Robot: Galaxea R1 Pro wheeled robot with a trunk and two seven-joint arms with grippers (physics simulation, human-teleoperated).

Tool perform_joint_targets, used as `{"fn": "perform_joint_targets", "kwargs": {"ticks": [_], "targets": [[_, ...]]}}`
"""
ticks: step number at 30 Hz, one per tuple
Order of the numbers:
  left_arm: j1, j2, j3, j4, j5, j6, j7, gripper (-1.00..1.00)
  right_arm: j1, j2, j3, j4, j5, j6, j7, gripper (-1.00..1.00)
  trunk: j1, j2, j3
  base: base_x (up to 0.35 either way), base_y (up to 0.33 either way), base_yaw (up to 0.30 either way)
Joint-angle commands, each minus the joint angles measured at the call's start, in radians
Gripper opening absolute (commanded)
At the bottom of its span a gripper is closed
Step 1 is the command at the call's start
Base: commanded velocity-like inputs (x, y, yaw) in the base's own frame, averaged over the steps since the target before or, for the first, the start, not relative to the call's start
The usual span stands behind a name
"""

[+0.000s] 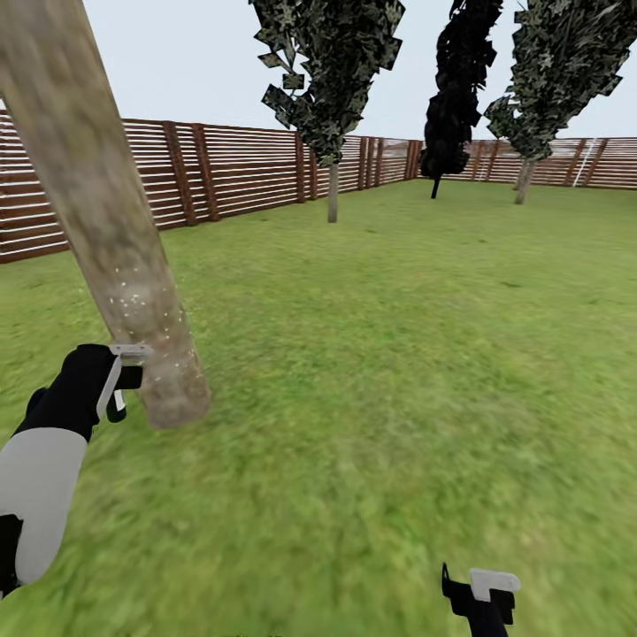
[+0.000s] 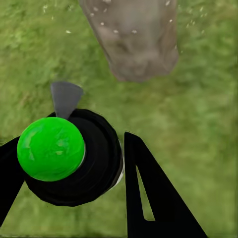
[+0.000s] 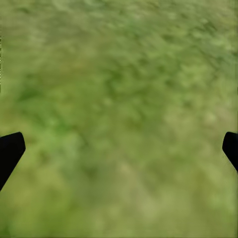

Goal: In the garden, pick up the pesticide atomizer on the floor and spray pesticide onto both trees until each tree trunk is fully covered.

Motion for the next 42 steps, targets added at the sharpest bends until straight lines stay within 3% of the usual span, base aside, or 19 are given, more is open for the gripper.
{"fn": "perform_joint_targets", "kwargs": {"ticks": [1,18,23,27,32,38,39,42], "targets": [[-0.001,0.000,0.001,-0.001,-0.006,0.004,-0.002,-1.00,0.000,0.000,-0.003,0.000,0.007,-0.001,-0.005,1.00,0.000,0.000,-0.001,0.016,-0.274,0.268],[0.000,-0.001,0.000,0.001,-0.006,0.004,-0.002,-1.00,0.000,0.001,-0.003,0.000,0.007,-0.002,-0.004,1.00,0.000,0.000,-0.001,0.241,-0.183,0.063],[0.039,0.002,0.007,0.001,-0.006,-0.004,0.001,-1.00,0.000,0.002,-0.003,0.000,0.007,-0.002,-0.003,1.00,0.000,0.000,-0.001,0.279,-0.154,0.137],[0.073,0.000,0.010,0.001,0.003,-0.069,0.098,-1.00,0.000,0.002,-0.003,0.000,0.008,-0.002,-0.003,1.00,0.000,0.000,-0.001,0.248,-0.165,0.272],[0.077,-0.019,0.010,0.011,0.011,-0.074,0.102,-1.00,0.000,0.002,-0.003,0.000,0.008,-0.002,-0.003,1.00,0.000,0.000,-0.001,0.230,-0.174,0.275],[0.085,-0.020,0.012,0.063,0.021,-0.079,0.099,-1.00,0.000,0.002,-0.003,0.000,0.008,-0.002,-0.003,1.00,0.000,0.000,-0.001,0.099,-0.235,0.122],[0.102,-0.020,0.011,0.095,0.022,-0.102,0.098,-1.00,0.000,0.002,-0.003,0.000,0.009,-0.002,-0.003,1.00,0.000,0.000,-0.001,-0.174,-0.207,0.006],[0.187,-0.024,0.009,0.190,0.021,-0.295,0.083,-1.00,0.000,0.002,-0.003,0.000,0.007,-0.002,-0.002,1.00,0.000,0.000,-0.001,-0.243,-0.173,0.001]]}}
